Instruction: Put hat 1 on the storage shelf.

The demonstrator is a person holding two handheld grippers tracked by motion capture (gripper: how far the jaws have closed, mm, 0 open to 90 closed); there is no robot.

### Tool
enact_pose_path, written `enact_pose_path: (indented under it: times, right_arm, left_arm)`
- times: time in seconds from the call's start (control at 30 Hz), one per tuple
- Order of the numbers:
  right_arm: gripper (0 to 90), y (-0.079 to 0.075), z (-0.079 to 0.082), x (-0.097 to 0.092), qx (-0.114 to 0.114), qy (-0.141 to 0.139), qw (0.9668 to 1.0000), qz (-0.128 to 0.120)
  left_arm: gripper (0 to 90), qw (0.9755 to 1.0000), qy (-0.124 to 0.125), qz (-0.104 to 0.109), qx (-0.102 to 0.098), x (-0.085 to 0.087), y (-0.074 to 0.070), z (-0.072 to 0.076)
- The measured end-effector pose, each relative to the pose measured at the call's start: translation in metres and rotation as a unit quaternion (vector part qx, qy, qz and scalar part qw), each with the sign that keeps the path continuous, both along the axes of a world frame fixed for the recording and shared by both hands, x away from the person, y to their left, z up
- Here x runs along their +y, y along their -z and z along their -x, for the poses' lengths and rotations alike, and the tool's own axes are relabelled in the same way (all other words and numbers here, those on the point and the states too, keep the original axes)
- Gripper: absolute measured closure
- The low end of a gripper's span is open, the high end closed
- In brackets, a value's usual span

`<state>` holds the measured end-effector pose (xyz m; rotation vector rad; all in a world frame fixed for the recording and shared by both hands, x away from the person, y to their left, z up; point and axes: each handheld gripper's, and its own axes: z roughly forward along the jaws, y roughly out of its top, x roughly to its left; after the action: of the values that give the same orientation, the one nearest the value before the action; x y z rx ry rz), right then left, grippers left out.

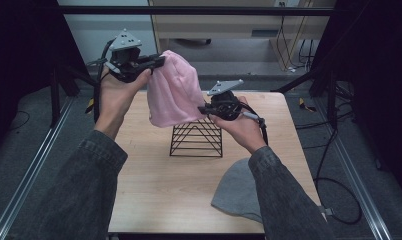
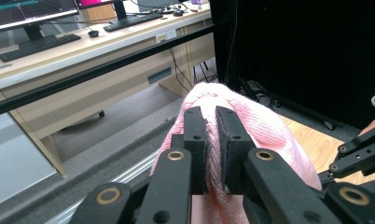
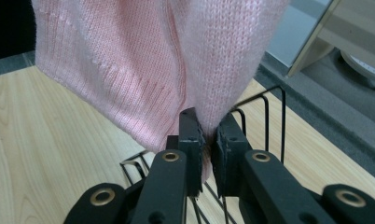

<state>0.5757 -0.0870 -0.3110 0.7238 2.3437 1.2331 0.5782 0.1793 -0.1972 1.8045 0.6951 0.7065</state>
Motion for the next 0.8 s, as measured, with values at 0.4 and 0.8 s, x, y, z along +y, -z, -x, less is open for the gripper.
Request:
enact_pose_path:
  times: [0.4,0.8]
  right_arm:
    - [83.0,0.025,-0.004,-0.013,0.007,0.012,0.9999,-0.005]
    - [82.9,0.048,0.007,-0.028,0.003,0.016,0.9999,-0.007]
  left_arm:
    - [83.0,0.9998,0.018,-0.007,0.003,-0.019,0.019,-0.006]
    - [82.7,0.9991,0.037,-0.008,0.018,-0.034,0.037,-0.006]
